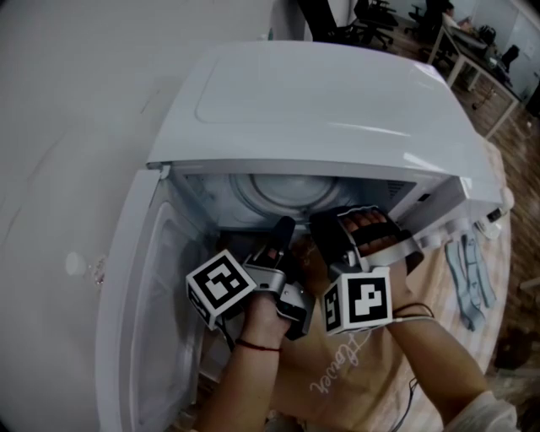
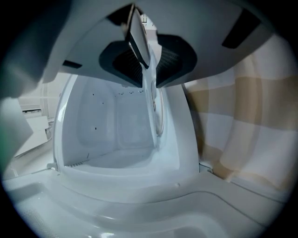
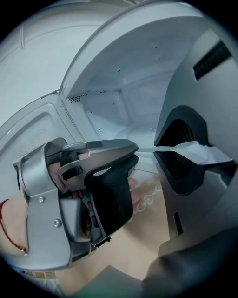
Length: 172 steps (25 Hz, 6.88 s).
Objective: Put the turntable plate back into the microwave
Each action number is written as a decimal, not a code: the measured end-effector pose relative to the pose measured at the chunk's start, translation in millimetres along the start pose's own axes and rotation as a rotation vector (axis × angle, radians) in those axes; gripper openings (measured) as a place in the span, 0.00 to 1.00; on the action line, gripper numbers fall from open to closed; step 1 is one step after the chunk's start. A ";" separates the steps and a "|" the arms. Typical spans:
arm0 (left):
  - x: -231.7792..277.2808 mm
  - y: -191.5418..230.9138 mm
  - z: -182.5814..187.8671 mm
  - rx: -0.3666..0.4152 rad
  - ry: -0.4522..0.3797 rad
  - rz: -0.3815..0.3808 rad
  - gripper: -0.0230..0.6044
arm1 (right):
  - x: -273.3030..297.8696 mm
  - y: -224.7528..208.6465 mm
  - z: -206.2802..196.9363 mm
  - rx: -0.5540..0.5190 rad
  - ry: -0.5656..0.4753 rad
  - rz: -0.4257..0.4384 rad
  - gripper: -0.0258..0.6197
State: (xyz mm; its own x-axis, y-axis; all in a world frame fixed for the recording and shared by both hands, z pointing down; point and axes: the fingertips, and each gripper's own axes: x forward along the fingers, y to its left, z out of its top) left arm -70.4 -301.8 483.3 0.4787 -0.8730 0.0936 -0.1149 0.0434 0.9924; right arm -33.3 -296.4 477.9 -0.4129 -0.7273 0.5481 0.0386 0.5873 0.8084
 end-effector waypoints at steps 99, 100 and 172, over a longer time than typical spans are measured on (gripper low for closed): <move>-21.2 3.0 -17.9 -0.087 0.045 0.006 0.08 | 8.2 15.8 8.6 0.017 -0.034 0.084 0.12; -23.8 3.7 -19.6 -0.087 0.049 0.008 0.08 | 8.0 16.2 8.4 0.013 -0.030 0.083 0.12; -180.2 -184.6 -152.0 0.997 0.149 -0.396 0.04 | -262.1 -6.2 65.4 1.438 -0.670 -0.138 0.10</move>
State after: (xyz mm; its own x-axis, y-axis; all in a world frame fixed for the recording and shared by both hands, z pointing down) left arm -3.1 -78.6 295.3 0.7309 -0.6672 -0.1440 -0.5526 -0.7022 0.4490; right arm 15.2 -86.2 315.3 -0.6637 -0.7479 -0.0122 -0.7245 0.6469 -0.2379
